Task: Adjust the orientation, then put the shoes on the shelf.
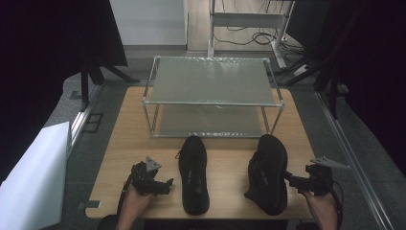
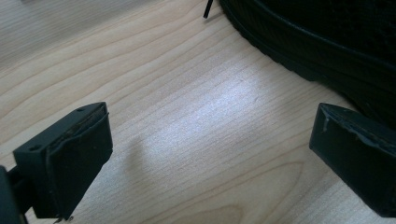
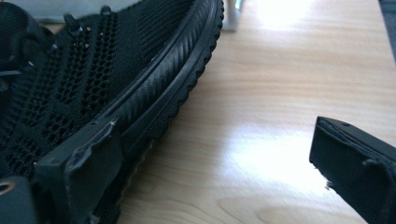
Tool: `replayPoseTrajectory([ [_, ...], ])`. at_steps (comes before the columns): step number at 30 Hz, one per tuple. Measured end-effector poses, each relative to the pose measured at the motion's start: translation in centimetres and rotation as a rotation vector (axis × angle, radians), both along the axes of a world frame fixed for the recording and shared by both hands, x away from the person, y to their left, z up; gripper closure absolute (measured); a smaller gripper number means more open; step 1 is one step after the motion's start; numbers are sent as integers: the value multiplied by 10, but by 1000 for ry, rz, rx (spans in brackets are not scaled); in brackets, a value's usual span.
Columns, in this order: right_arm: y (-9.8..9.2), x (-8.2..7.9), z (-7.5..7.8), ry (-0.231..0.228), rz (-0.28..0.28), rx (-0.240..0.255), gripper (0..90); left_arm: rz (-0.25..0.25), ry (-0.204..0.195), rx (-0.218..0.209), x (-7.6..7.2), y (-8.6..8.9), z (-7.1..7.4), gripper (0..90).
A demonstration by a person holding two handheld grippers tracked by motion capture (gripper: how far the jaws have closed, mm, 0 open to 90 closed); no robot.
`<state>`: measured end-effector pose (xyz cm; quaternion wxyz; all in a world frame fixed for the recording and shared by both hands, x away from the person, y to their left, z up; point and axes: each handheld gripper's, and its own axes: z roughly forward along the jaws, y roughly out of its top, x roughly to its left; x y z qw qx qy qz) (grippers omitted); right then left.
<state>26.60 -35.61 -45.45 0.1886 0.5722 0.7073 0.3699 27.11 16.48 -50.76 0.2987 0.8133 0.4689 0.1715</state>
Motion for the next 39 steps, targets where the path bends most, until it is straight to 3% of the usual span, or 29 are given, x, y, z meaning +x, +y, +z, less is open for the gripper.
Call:
replayPoseTrajectory([
  [7,-21,0,-13,53,-29,15,78,-4,6,4,0,-1,0,0],
  [8,-26,3,-21,84,-49,-17,101,-1,6,1,0,0,0,0],
  [10,-31,4,-26,102,-66,-31,99,4,5,-1,0,0,1,0],
  [12,-38,5,-29,114,-75,10,87,11,6,-8,-1,1,3,0],
  [13,-41,4,-29,107,-82,31,87,15,6,-12,-1,1,4,0],
  [21,-42,-3,-21,33,-38,64,52,21,-12,-61,-6,1,13,4],
  [24,-40,-6,-19,17,-13,79,38,29,-34,-95,-11,-1,19,8],
  [28,-37,-12,-13,-23,16,123,27,30,-67,-166,-22,-6,29,15],
  [31,-34,-17,-9,-46,43,163,19,21,-77,-196,-28,-13,34,16],
  [35,-28,-18,-10,-42,96,213,17,-4,-81,-205,-34,-23,39,12],
  [39,-17,-12,-16,-14,122,205,10,-21,-75,-248,-34,-31,43,6],
])
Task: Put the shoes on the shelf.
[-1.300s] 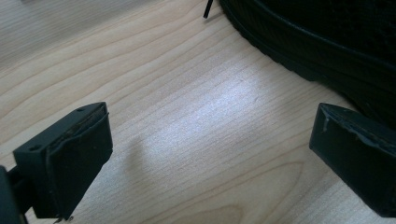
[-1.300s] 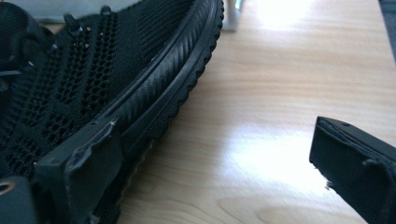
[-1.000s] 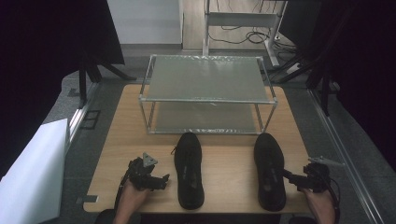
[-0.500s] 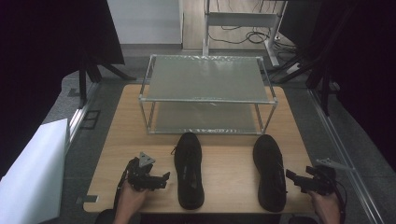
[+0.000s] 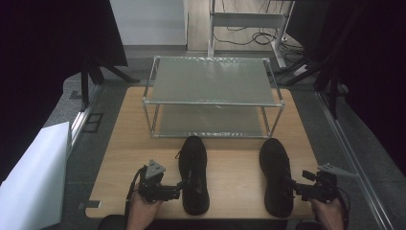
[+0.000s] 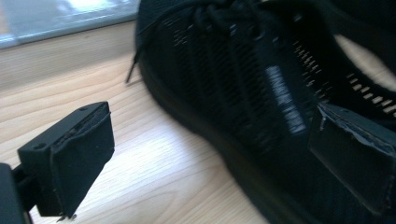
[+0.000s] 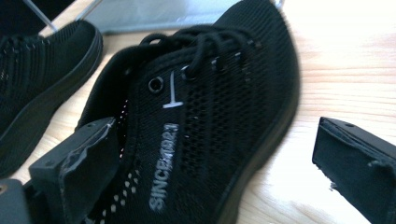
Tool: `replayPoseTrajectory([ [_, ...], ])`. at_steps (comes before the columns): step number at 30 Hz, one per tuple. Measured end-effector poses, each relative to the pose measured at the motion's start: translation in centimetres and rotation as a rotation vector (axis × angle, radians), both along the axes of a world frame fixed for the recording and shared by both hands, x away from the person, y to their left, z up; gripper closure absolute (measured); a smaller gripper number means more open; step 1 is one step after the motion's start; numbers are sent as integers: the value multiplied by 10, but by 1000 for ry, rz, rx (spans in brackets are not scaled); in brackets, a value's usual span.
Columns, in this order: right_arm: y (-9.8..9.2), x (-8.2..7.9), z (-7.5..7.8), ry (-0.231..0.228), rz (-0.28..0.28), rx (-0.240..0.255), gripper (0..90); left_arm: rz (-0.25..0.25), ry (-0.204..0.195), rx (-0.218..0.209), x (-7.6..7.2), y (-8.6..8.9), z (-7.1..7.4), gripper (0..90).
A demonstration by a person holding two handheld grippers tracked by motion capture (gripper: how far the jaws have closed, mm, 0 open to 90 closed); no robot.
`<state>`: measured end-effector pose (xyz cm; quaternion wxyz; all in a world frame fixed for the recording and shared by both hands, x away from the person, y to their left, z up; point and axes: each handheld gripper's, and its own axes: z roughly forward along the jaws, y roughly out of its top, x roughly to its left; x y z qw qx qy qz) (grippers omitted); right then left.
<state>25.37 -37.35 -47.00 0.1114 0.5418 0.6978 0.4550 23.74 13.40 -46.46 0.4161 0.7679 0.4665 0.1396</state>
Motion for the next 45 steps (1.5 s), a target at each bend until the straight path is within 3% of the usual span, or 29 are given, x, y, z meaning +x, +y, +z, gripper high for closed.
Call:
replayPoseTrajectory([
  [3,8,7,-4,17,14,-13,13,-24,6,-20,2,-9,-1,3],
  [7,19,16,-11,45,17,-32,28,-35,20,10,7,-23,-7,0],
  [10,25,23,-17,59,8,-64,53,-17,19,23,13,-30,-11,0],
  [13,29,27,-21,57,-7,-76,47,14,25,-2,24,-31,-14,0],
  [17,33,30,-24,80,-30,-129,68,21,47,58,36,-42,-21,0],
  [20,35,28,-24,74,-59,-184,161,28,57,93,42,-50,-27,26],
  [21,36,28,-23,72,-66,-200,180,32,61,85,44,-50,-28,39],
  [22,36,27,-23,70,-71,-209,208,33,63,71,44,-50,-28,91],
  [27,35,23,-20,33,-104,-234,368,81,33,103,44,-47,-26,323],
  [30,34,20,-19,13,-129,-255,492,99,36,65,47,-37,-27,467],
  [36,32,16,-14,-29,-153,-294,694,134,7,96,49,-27,-24,707],
  [40,29,16,-13,-25,-157,-282,727,135,13,29,51,-13,-26,763],
  [42,26,16,-12,-18,-158,-249,738,132,18,16,51,-11,-26,767],
  [45,20,16,-13,-7,-159,-189,753,131,34,-38,54,-6,-27,780],
])
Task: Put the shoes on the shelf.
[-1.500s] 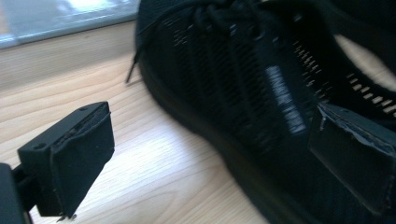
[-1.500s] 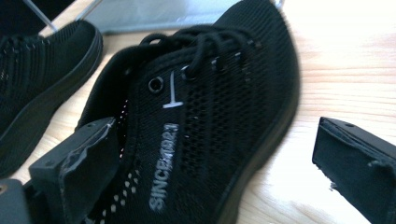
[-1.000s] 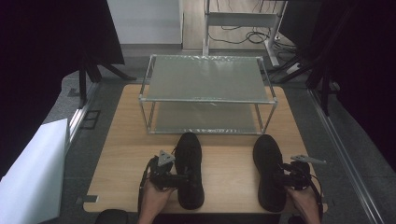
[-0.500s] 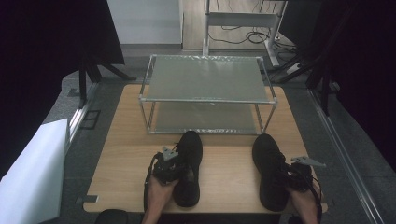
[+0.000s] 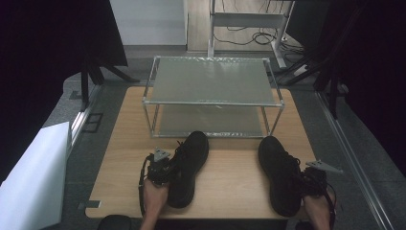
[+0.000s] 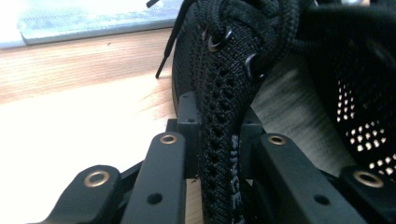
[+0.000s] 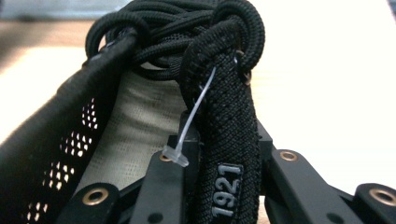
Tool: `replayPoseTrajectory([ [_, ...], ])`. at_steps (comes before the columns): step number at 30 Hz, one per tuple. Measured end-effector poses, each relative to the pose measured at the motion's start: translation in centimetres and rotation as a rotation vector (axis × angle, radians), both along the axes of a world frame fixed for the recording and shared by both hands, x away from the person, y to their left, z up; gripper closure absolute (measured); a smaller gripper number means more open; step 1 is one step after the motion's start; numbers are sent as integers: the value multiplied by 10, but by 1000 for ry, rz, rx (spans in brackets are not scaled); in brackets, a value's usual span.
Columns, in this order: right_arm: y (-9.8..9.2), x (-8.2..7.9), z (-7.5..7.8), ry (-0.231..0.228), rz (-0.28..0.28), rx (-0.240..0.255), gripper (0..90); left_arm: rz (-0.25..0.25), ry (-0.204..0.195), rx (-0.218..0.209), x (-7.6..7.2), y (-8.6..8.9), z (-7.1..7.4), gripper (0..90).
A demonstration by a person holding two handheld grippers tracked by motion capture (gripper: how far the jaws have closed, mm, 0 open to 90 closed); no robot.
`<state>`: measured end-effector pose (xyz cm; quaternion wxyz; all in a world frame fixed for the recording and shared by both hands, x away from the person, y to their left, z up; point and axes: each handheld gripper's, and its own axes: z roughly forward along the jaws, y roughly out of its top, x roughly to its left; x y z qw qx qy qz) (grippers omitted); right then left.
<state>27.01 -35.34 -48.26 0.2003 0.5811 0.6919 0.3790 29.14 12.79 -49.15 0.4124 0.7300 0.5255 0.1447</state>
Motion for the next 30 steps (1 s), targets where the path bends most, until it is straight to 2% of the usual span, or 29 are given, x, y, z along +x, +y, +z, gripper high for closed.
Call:
replayPoseTrajectory([
  [7,-4,3,-1,17,16,132,759,-2,13,-74,3,10,3,787],
  [12,-1,7,2,13,33,248,759,-1,7,-153,4,16,10,787],
  [17,8,13,7,5,58,358,759,-5,-7,-199,4,15,20,786],
  [20,16,16,11,0,78,398,759,1,-25,-227,3,13,25,785],
  [23,25,20,15,-2,97,439,759,-4,-23,-269,4,12,28,785],
  [24,28,21,16,-5,100,448,759,-4,-23,-269,4,12,28,785],
  [26,33,23,17,-6,106,479,759,-8,-22,-310,3,10,29,785],
  [30,42,27,19,-8,115,536,759,-10,-32,-341,1,8,34,784],
])
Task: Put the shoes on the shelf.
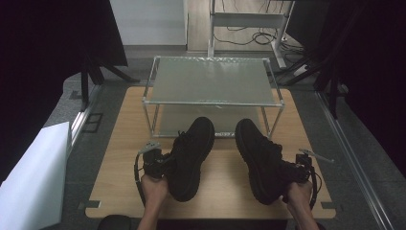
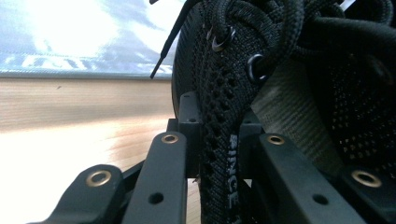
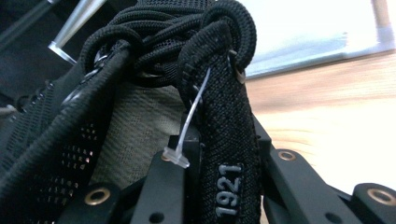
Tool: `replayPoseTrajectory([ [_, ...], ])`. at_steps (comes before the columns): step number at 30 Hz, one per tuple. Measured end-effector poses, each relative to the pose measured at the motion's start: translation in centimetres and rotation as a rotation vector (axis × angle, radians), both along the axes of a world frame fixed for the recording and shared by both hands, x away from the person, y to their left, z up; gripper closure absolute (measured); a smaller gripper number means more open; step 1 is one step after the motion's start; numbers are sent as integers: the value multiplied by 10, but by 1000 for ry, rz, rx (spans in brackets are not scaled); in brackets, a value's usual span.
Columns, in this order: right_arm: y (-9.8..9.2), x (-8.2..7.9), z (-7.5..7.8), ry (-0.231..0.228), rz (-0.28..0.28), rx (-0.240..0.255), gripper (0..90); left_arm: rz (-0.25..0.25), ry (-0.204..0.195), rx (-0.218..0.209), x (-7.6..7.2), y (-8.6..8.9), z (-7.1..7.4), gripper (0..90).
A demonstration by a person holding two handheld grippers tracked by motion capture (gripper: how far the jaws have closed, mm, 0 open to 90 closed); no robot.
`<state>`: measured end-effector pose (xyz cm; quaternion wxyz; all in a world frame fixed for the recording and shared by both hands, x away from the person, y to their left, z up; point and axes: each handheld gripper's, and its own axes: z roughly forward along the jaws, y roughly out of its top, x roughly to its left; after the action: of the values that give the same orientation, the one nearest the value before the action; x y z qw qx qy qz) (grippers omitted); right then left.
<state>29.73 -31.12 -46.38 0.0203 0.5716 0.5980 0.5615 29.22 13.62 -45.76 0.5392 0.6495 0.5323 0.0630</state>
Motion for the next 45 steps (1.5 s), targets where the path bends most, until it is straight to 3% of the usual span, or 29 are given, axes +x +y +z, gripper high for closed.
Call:
replayPoseTrajectory([
  [5,12,3,4,-4,7,68,759,10,-29,-42,-2,-3,8,784],
  [10,24,6,12,-22,17,94,760,22,-52,-83,-4,-7,16,784],
  [20,42,4,25,-25,28,172,760,35,-90,-117,-10,-14,26,782],
  [28,49,4,39,-31,17,225,760,60,-112,-166,-10,-19,42,780],
  [38,58,15,63,-61,14,229,759,84,-131,-215,-3,-16,58,777],
  [45,65,29,79,-67,-5,223,759,106,-136,-249,11,-14,69,777],
])
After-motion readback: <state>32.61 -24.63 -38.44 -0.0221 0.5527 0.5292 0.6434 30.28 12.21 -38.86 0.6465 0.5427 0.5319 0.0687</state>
